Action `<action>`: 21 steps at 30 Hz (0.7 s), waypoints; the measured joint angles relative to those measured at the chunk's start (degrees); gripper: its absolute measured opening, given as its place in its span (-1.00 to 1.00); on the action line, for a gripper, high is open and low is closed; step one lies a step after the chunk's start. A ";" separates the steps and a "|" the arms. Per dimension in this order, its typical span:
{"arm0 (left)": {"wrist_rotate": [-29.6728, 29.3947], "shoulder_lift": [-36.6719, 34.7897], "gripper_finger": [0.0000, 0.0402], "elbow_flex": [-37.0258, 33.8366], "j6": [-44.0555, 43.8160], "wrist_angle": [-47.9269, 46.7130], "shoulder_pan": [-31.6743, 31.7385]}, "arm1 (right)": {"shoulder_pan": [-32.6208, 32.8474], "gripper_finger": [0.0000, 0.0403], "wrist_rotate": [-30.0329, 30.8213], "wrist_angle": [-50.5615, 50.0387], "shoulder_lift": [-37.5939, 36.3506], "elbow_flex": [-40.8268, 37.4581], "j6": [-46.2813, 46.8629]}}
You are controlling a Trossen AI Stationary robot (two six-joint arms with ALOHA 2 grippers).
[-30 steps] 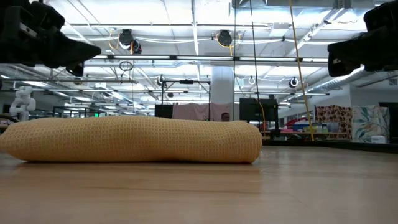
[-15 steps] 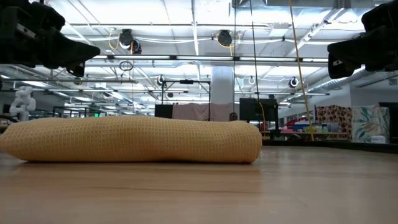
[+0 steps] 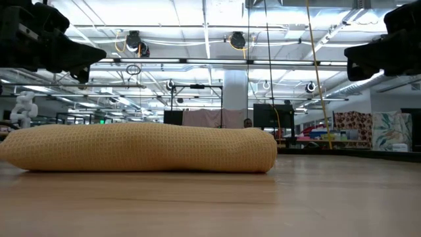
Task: Roll towel
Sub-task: Return to Home Position
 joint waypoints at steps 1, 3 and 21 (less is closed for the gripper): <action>-0.02 0.00 -1.00 0.00 -0.02 0.00 0.00 | 0.00 -1.00 0.02 0.00 0.00 0.00 -1.08; -0.02 0.00 -0.97 0.00 0.01 0.01 0.00 | 0.00 -1.00 0.04 0.00 0.00 0.00 -2.58; -0.17 0.00 -0.87 0.00 0.07 0.31 0.00 | 0.00 -1.00 0.04 0.00 0.00 0.00 2.63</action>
